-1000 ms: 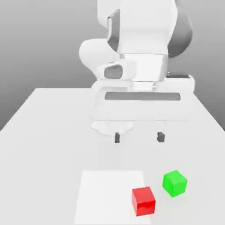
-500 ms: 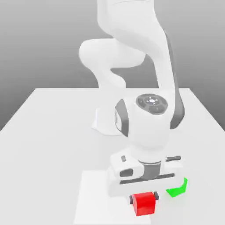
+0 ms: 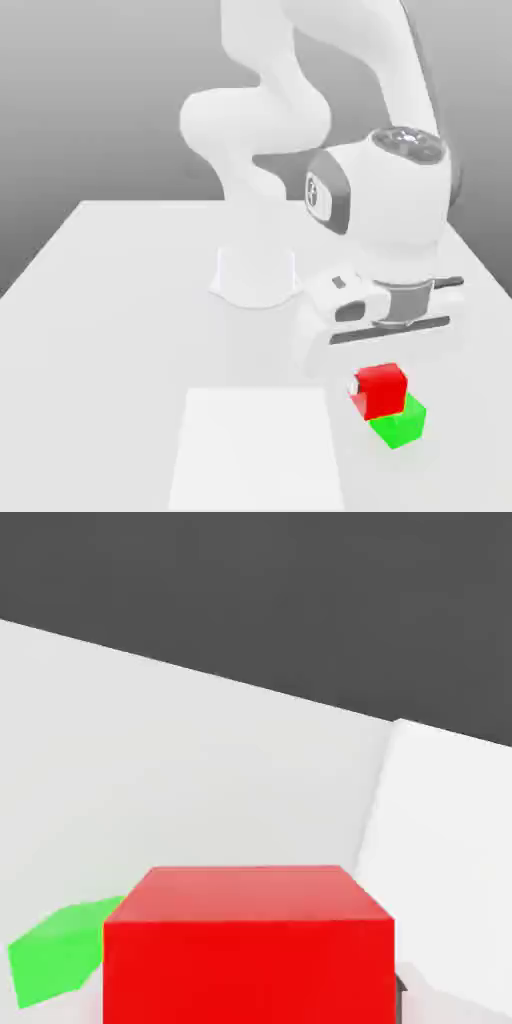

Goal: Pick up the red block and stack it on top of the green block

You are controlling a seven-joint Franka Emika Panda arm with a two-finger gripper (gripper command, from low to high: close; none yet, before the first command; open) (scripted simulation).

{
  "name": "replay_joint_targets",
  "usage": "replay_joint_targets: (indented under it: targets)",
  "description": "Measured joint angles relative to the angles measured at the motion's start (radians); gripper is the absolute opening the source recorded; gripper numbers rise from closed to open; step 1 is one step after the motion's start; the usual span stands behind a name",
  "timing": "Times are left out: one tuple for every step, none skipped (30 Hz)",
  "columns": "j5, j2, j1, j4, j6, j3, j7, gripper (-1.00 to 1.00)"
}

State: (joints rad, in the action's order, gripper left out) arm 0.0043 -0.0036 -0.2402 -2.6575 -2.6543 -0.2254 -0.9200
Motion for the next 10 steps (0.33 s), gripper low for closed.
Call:
replay_joint_targets:
  targets:
    - [0.001, -0.004, -0.046, -0.011, -0.007, 0.002, -0.014, -1.0]
    - [-0.009, 0.012, -0.091, -0.015, -0.027, 0.007, -0.028, -1.0]
    - [-0.021, 0.038, -0.099, -0.016, -0.054, 0.025, -0.04, -1.0]
    - [-0.035, 0.069, -0.07, -0.016, -0.085, 0.046, -0.052, -1.0]
    - [-0.053, 0.102, -0.064, -0.016, -0.117, 0.056, -0.066, -1.0]
    - [-0.071, 0.137, -0.064, -0.014, -0.149, 0.063, -0.079, -1.0]
    - [-0.085, 0.163, -0.068, -0.013, -0.174, 0.071, -0.09, 1.0]
    - [-0.085, 0.163, -0.068, -0.013, -0.174, 0.071, -0.09, 1.0]
    - [-0.085, 0.163, -0.068, -0.013, -0.174, 0.071, -0.09, 1.0]
    - [-0.085, 0.163, -0.068, -0.013, -0.174, 0.071, -0.09, 1.0]
